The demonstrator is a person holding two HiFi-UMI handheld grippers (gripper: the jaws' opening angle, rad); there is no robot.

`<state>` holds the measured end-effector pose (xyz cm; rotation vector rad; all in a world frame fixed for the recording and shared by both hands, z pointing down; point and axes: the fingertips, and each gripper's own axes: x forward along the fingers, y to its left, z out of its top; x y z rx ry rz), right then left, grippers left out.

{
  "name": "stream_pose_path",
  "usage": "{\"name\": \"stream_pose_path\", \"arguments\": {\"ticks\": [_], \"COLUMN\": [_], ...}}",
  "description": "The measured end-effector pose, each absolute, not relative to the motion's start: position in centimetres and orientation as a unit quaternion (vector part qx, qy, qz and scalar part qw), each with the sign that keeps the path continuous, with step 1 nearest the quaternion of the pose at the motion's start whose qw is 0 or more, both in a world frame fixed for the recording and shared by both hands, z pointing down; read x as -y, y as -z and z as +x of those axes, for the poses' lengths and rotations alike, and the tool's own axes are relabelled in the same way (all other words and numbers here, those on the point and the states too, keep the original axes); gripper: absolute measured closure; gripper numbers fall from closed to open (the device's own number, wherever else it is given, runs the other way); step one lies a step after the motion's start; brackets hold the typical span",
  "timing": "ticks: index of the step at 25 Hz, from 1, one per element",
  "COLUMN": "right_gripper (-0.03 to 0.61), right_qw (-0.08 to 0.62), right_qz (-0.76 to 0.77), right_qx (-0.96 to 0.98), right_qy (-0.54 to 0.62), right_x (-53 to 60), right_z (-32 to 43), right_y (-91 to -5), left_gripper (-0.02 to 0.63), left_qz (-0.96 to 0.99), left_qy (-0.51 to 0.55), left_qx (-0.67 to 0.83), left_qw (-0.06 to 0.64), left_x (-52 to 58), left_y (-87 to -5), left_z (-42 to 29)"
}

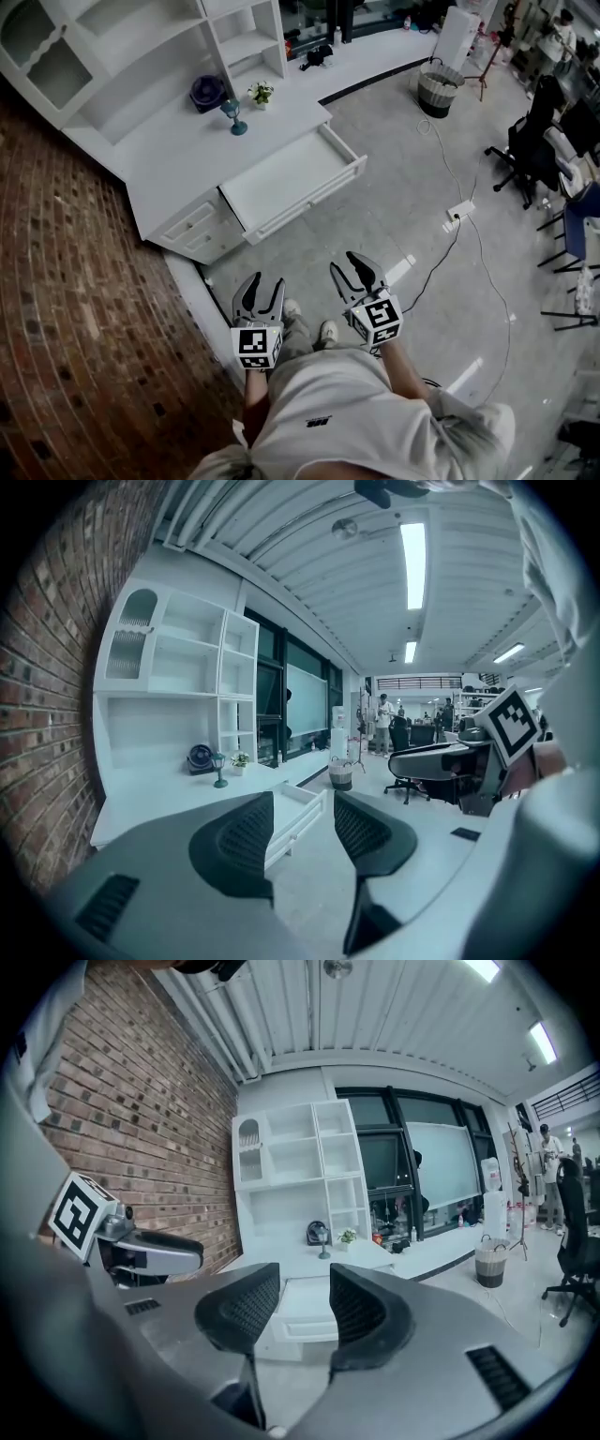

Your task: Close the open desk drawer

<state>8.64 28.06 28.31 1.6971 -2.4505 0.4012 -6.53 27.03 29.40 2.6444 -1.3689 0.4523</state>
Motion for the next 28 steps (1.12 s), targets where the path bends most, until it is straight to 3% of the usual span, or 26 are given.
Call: {"name": "stream_pose_path", "arguments": {"ticks": [28], "right_gripper": [0.43], "right_qw": [0.1], "right_qz": [0.668], "right_qx": [0.726], "right_qy": [-0.131], "right_x": [-12.4], "right_z": [8.6], "right_y": [-30.5], "left_gripper": [0.408], "left_qz": [0.933], "left_qy": [-0.138], "left_qx": [0.326], "left_qw": [0.065], "left_x": [-9.5], "left_y": [-33.2], "left_z": [-6.2]}}
